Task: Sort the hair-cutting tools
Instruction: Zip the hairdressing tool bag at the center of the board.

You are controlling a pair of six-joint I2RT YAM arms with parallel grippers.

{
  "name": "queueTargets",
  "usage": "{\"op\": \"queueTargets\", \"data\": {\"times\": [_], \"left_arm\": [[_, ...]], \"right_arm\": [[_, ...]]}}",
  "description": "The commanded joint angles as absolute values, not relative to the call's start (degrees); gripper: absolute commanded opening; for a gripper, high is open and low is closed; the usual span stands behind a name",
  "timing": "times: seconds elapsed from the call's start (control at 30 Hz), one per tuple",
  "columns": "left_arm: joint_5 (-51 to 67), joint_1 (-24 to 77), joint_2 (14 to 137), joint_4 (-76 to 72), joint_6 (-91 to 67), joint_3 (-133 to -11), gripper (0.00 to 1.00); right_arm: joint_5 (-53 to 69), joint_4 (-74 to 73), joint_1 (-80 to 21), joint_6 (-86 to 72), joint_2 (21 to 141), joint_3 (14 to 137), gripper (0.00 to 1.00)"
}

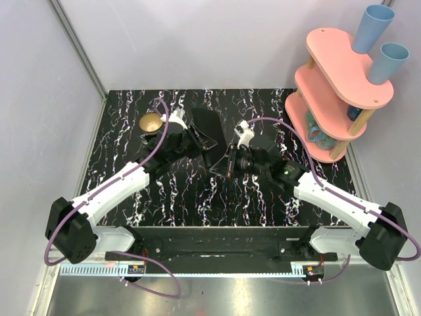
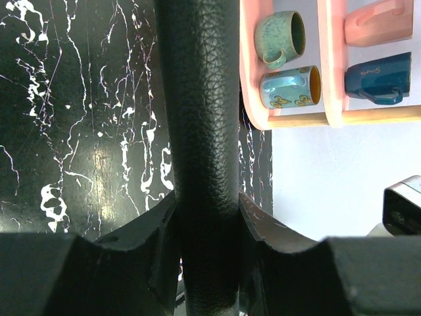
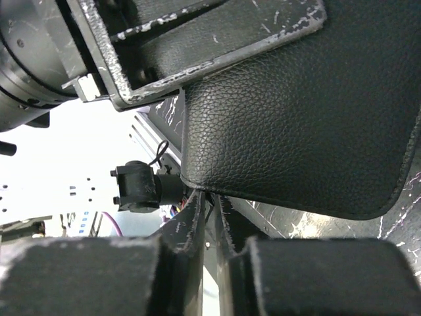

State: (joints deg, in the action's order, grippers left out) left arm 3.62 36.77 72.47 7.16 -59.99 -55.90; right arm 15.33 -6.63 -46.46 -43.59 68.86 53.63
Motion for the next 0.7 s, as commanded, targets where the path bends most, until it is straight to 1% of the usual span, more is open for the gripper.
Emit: {"op": "queueTargets", "data": {"times": [0.0, 0.03, 0.1, 0.33, 0.47, 0.67], "left_arm": [[3.1, 37.7, 70.1, 0.2, -59.7, -57.7, 0.37], [2.3, 37.8, 70.0, 0.3, -59.5, -57.6, 0.37], [1.1, 38.0, 69.4, 0.2, -59.1, -57.1, 0.37], [-10.1, 39.5, 67.8, 0.3, -55.3, -56.4, 0.35], [-13.2, 39.6, 68.2, -0.7, -54.3, -57.0, 0.34], [-17.7, 39.6, 70.0, -0.1, -52.2, -59.9, 0.33]], "right_arm": [[10.5, -2.7, -46.7, -46.1, 67.9, 52.8, 0.06], [10.8, -2.3, -46.6, -46.6, 67.6, 52.6, 0.00], [11.6, -2.1, -46.7, -46.8, 67.2, 52.6, 0.00], [15.3, -0.8, -46.7, -47.6, 65.5, 52.7, 0.00], [16.1, -1.1, -46.7, -47.1, 65.0, 52.1, 0.00], [17.7, -3.2, -46.7, -45.8, 62.4, 47.2, 0.00]]}}
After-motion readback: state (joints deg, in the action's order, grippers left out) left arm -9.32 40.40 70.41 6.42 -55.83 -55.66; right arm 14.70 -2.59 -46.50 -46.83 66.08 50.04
